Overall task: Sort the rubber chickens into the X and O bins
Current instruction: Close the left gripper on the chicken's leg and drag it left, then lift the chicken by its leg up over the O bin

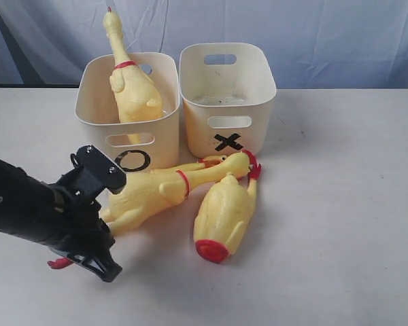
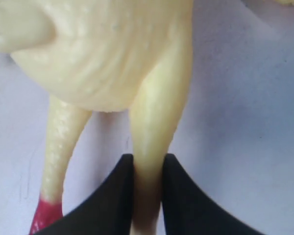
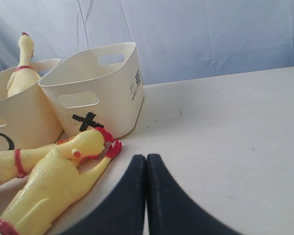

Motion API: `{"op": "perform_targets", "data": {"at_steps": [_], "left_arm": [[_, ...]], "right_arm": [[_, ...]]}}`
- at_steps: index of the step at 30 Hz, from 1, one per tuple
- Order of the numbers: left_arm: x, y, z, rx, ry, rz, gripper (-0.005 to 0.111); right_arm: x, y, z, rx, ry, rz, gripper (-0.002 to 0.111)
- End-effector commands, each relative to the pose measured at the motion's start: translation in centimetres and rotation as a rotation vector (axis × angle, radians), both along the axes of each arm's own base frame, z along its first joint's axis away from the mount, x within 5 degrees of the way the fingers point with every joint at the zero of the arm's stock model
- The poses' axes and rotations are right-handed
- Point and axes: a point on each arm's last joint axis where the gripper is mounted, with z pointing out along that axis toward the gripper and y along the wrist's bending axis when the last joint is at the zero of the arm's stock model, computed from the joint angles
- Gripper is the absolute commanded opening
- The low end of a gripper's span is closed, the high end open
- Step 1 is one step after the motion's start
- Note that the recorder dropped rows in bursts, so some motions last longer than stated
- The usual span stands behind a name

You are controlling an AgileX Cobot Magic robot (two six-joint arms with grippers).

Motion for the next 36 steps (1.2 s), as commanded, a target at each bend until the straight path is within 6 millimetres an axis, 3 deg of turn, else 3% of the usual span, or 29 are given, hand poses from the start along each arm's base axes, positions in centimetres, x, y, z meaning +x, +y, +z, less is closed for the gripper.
{"op": "perform_targets", "data": {"at_steps": [1,16,22,30,36], "left_arm": [[-0.6,0.4,1.7,-0.028,-0.022,0.014,0.0],[-2.2,1.4,6.9,-0.123,-0.218,-0.023,0.0],[-2.8,1.7,8.4,-0.096,-0.192,-0.07,0.0],[-3.2,0.4,10.2,-0.174,-0.152,-0.187,0.0],[-4.4,1.1,13.6,-0.241,-0.263,-0.197,0.0]], "right_arm": [[0.0,0.0,0.0,-0.001,-0.011,0.0,-0.001],[0.0,0.0,0.0,-0.001,-0.013,-0.001,-0.001],[0.0,0.0,0.0,-0.001,-0.013,-0.001,-0.001],[0.0,0.0,0.0,-0.001,-0.013,-0.001,-0.001],[0.0,0.0,0.0,-0.001,-0.011,0.0,-0.001]]}}
